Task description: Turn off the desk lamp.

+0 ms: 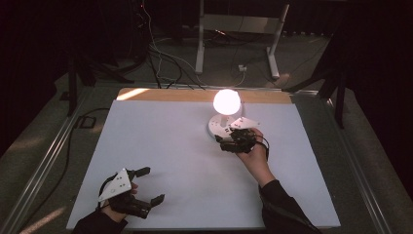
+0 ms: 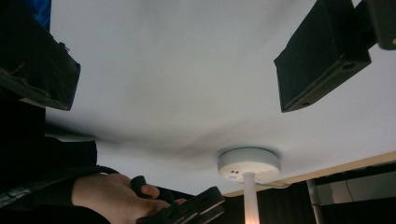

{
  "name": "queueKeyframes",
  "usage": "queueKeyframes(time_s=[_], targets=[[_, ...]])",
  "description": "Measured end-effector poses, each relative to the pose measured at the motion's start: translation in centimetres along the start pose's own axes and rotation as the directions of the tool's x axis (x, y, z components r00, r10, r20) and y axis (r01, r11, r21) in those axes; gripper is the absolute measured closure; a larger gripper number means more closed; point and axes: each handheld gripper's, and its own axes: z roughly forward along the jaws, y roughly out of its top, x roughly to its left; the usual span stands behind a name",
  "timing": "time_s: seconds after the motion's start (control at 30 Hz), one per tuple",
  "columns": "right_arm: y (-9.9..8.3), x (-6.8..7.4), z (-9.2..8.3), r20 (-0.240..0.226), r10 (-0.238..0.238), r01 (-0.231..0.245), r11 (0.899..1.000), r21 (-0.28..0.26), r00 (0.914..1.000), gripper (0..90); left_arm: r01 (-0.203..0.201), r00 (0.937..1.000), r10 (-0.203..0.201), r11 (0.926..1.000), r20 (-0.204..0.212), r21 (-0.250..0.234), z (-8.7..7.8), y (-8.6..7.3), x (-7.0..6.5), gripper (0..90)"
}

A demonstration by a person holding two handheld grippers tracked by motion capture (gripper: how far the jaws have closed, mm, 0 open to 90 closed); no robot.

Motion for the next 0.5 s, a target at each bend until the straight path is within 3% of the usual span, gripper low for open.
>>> queueKeyframes(time_s=[0.17,0.23,0.27,0.43,0.5], targets=[[0.0,-0.3,0.8,0.013,0.001,-0.001,1.0,-0.001,0.9999,42.3,-0.001,1.0,0.001,1.0,0.001,0.002,0.0,0.0,0.0,0.5],[0.0,-0.6,1.3,0.029,0.014,-0.014,1.0,0.008,0.9995,52.8,0.001,1.0,-0.001,1.0,0.0,0.0,0.0,0.0,0.0,0.5],[0.0,-0.6,1.3,0.029,0.014,-0.014,1.0,0.008,0.9995,52.8,0.001,1.0,-0.001,1.0,0.0,-0.001,0.0,0.0,0.0,0.5],[0.0,-0.9,1.8,0.037,0.026,-0.027,0.999,0.024,0.999,85.6,0.003,1.0,-0.003,1.0,-0.002,0.001,0.0,0.0,0.0,0.6],[0.0,-1.1,1.9,0.045,0.037,-0.038,0.999,0.029,0.9983,89.7,0.003,1.0,-0.003,1.0,0.0,0.002,0.0,0.0,0.0,0.5]])
